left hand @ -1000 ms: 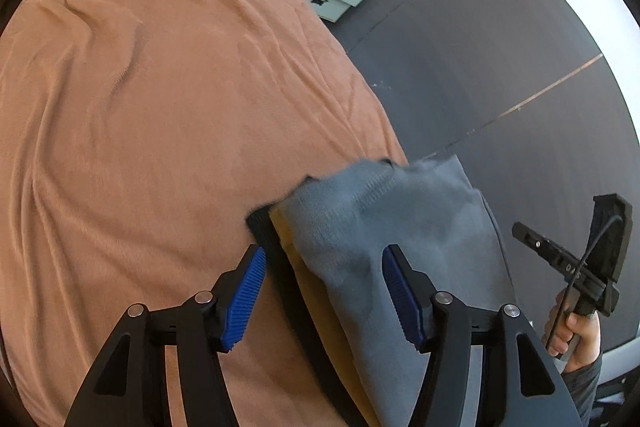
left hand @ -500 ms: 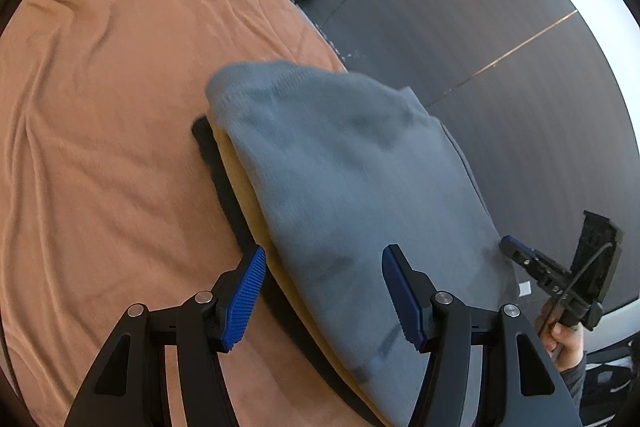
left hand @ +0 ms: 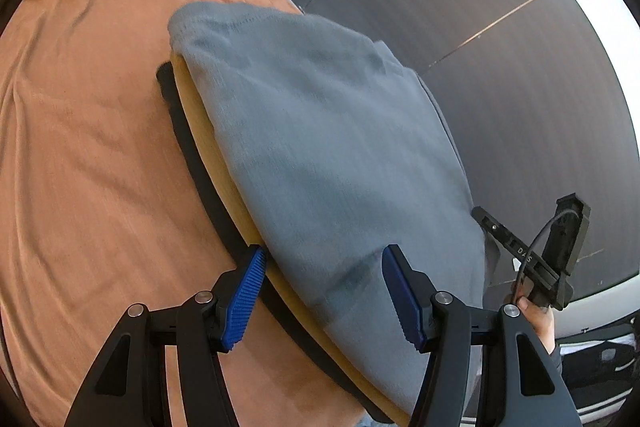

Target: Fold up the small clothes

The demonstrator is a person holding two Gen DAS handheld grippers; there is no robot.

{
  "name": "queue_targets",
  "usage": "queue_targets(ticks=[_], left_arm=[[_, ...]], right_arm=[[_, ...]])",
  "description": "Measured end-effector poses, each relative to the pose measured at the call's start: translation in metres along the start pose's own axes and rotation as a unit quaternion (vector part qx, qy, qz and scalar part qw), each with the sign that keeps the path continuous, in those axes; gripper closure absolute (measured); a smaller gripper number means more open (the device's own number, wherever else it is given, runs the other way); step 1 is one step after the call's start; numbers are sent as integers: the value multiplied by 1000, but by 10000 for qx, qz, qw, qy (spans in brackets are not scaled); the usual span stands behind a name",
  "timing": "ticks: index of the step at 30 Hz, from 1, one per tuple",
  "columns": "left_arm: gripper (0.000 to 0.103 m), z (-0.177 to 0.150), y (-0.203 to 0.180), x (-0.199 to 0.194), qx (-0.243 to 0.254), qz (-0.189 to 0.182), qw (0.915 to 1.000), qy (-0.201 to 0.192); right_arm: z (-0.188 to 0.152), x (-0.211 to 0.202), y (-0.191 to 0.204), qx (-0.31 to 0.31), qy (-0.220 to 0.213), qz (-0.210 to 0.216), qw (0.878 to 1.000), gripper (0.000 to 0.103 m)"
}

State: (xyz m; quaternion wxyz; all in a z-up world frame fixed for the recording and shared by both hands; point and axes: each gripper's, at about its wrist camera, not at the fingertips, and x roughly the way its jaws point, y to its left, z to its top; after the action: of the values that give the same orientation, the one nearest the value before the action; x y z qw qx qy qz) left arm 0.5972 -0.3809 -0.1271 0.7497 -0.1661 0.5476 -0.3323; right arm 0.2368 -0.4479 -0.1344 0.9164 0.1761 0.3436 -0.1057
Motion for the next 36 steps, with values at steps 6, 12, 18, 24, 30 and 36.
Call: queue_targets(ticks=[6,12,18,24,30,36], left_arm=[[41,1,-1,9,-65,13,9997,247],[41,1,-11,-21,47,63,10000,-6],[38,-10,-31,-59,273,142,9991,-290],[0,-23,-48,-107,560,373,9950,-742],[0,-41,-54,-149,635,526,9926,-894],[0,-64,-59,-179,744,544,9901,-1060]], right_arm=[[-10,-21,6,250,8,-327,9992,102],[-18,-63,19,282,-40,-449,9986,102],[-28,-106,47,61,-235,-469,9986,97],[-51,-154,75,-180,-576,-436,9972,7],[-74,-186,86,-100,-630,-353,9973,0],[-88,-210,93,-150,-653,-280,9974,0]])
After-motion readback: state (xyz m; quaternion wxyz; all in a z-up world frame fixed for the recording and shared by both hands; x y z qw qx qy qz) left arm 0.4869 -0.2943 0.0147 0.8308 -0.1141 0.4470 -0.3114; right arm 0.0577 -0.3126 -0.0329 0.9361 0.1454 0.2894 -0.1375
